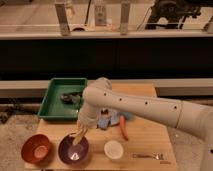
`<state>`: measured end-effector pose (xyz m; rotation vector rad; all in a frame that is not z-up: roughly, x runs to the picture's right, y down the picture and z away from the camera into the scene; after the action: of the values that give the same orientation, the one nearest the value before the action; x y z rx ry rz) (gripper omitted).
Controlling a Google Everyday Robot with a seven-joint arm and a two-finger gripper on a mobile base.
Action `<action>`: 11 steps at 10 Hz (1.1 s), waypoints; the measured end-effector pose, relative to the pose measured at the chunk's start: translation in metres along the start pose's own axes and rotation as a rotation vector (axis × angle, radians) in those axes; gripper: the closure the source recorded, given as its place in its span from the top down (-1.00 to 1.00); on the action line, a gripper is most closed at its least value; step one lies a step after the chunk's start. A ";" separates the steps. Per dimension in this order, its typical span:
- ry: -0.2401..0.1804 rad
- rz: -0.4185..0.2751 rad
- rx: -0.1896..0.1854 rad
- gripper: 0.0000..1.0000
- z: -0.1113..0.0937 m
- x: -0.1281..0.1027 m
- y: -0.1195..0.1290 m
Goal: Place banana in purple bowl
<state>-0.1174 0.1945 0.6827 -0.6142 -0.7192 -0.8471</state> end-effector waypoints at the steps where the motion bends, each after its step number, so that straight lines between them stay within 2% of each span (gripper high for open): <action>1: 0.010 -0.033 -0.017 -0.97 0.007 -0.009 -0.008; 2: 0.020 -0.063 -0.036 -0.87 0.015 -0.018 -0.017; 3: 0.031 -0.097 -0.063 -0.63 0.031 -0.024 -0.023; 5: 0.053 -0.132 -0.096 -0.31 0.048 -0.026 -0.022; 6: 0.065 -0.153 -0.116 -0.07 0.057 -0.028 -0.020; 7: 0.072 -0.155 -0.121 0.08 0.059 -0.026 -0.019; 9: 0.079 -0.156 -0.137 0.50 0.063 -0.024 -0.014; 10: 0.070 -0.157 -0.141 0.59 0.063 -0.024 -0.013; 11: 0.057 -0.155 -0.146 0.60 0.062 -0.023 -0.011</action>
<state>-0.1571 0.2443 0.7048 -0.6672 -0.6629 -1.0638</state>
